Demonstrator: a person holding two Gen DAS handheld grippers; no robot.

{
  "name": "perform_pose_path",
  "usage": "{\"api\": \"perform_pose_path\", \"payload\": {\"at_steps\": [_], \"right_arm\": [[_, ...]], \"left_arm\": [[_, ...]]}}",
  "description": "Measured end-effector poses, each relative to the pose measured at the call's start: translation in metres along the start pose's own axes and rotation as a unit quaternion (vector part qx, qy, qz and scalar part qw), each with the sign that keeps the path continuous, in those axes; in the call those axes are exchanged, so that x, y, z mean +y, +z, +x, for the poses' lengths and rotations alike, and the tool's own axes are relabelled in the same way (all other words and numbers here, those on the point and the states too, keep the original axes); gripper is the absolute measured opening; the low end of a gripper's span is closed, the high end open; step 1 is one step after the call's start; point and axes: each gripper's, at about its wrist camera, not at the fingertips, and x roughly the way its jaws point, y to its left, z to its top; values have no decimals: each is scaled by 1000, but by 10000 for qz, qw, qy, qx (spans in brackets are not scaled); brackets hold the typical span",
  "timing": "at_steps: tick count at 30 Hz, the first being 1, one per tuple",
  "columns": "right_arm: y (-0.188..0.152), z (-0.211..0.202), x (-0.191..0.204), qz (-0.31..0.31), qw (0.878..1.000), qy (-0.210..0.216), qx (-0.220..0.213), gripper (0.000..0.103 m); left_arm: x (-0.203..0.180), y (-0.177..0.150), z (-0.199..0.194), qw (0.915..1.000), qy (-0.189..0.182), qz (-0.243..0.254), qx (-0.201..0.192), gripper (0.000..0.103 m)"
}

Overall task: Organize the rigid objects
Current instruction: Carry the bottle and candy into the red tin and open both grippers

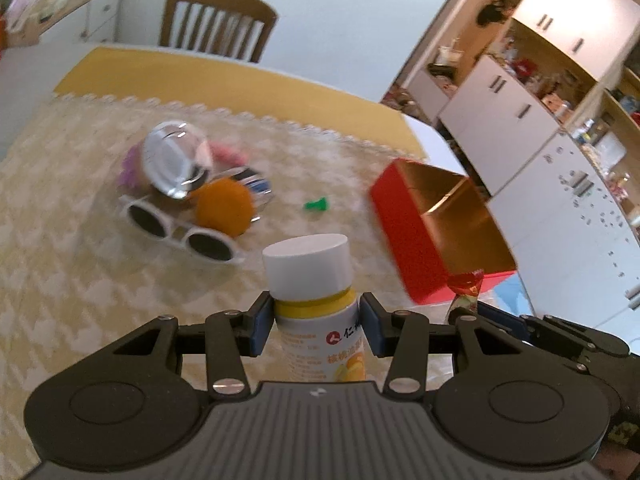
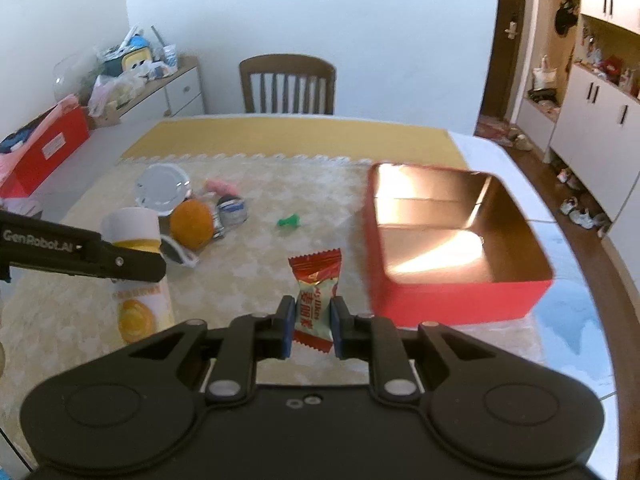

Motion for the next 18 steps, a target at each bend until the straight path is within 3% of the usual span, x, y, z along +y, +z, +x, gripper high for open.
{"api": "perform_pose_path", "payload": {"at_steps": [18], "right_arm": [[31,27,-120,75,9999,-67,-86,18]], "left_arm": [[-114,57,69,9987,-118,429,237,44]]}}
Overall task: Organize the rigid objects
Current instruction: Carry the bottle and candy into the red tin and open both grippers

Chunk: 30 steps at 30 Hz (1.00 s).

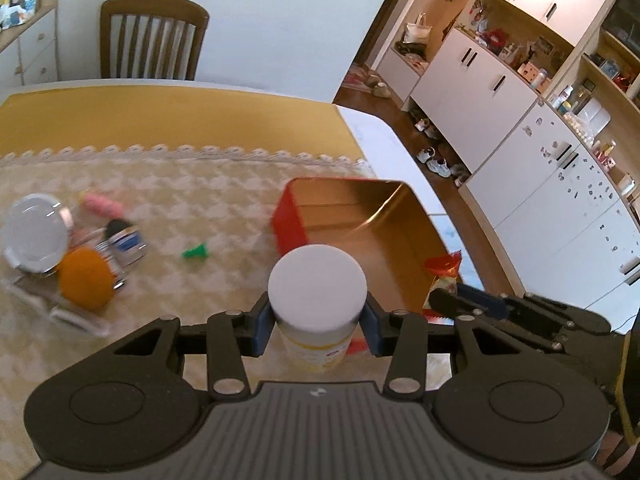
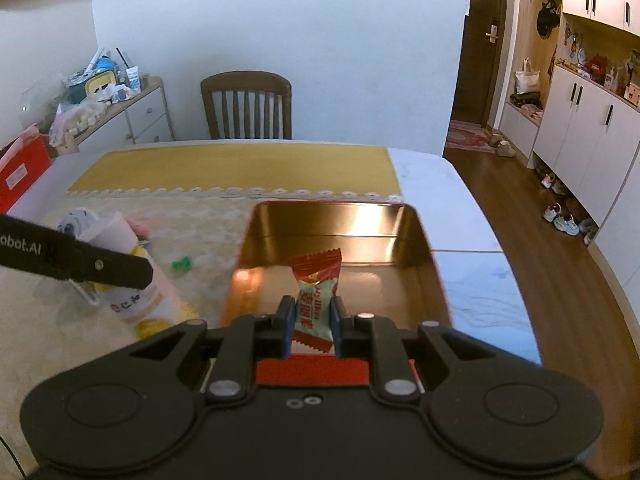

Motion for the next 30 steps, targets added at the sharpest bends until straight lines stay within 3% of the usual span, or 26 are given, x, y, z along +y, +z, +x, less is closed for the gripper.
{"api": "perform_pose_path", "payload": {"at_steps": [3,6,10,14,20,30], "right_arm": [[1,12,-17,6,10000,49,56,18],[2,20,-30,5,9999,147,81,18],[4,31,-44,-28,9995,272,174,18],[6,42,-49,-131,9985,422,320,18],[3,58,-53,-262,9973,500,477,18],[7,80,-55,-369,9958,534,648,18]], "left_arm": [[-13,10,12,9999,-3,2,-107,44],[-26,26,16,9998,-113,-169,31,44],[-49,43,17,9998,-95,151,-75,44],[-65,51,47,9982,28,535,282,44],[-71,44,95,9927,318,736,897,44],[-82,64,135,9899,352,928,1017,44]]}}
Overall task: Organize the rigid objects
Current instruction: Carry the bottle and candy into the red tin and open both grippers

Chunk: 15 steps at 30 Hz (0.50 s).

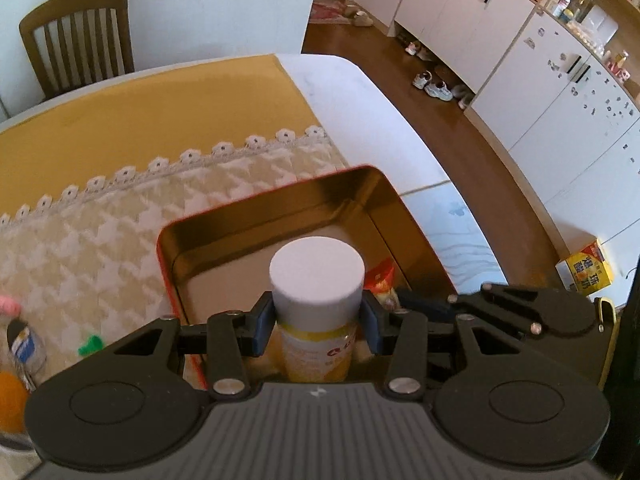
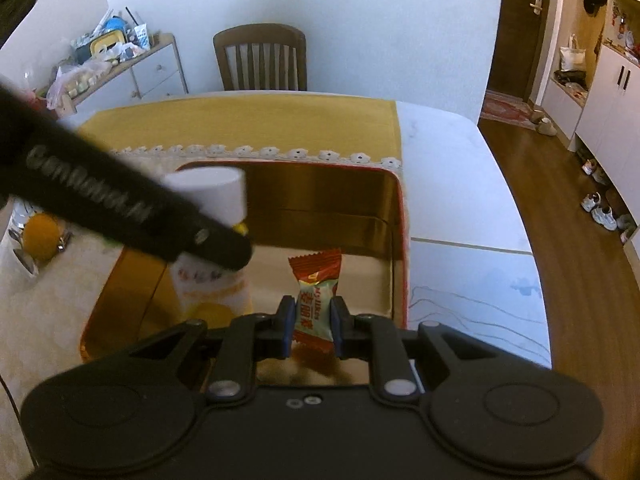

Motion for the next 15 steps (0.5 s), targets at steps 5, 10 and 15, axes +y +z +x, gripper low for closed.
{"api": "perform_pose_path", "payload": {"at_steps": [5,10,15], "right_arm": [[2,9,0,-28,10000,-63,32,18],[5,16,5,-212,9996,-181,85,18],[6,18,7,-283,9993,-219,114,19]], "left_arm": [[1,11,23,9995,290,68,118,44],[4,13,41,9991,394,44,131,44],[6,17,52,9988,446,11,196,44]]}}
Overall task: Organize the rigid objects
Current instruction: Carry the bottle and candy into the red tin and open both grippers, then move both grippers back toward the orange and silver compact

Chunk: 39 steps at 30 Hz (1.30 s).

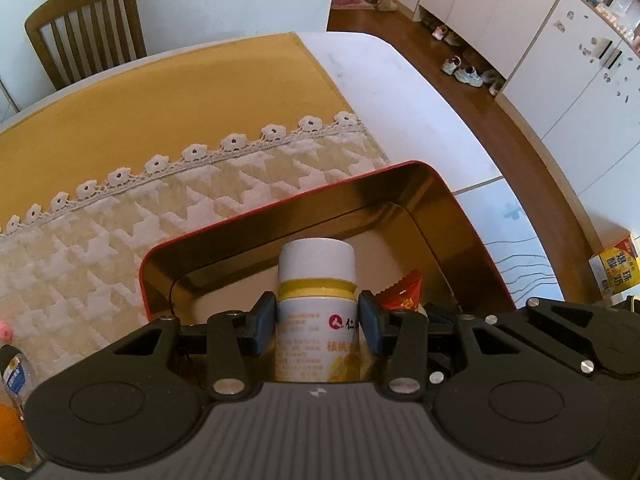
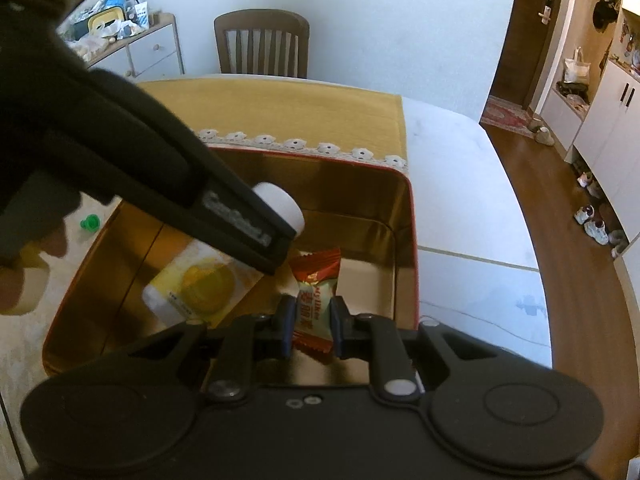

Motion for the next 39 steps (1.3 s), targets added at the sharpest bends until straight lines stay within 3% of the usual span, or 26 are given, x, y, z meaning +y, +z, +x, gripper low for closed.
{"api": "perform_pose_path", "payload": {"at_steps": [10,14,19,23,39], "right_arm": [[3,-5,2,59,10000,-5,57,29],[4,-12,2,153,9999,61,1,37],[4,-23,8,214,9997,83,-50,47],[4,-34,10,332,9993,97,-109,58],[4,-87,45,430,9978,199,-461,75]], "left_arm": [[6,-4,-9,9998,82,-119,-135,45],[10,-10,-21,9996,90,-112,-244,57],[16,-21,-39,9990,55,-160,-417,61],[20,-32,-58,9980,29,-138,-622,62],[48,-85,-141,9895,-179,62,-1433,65]]}}
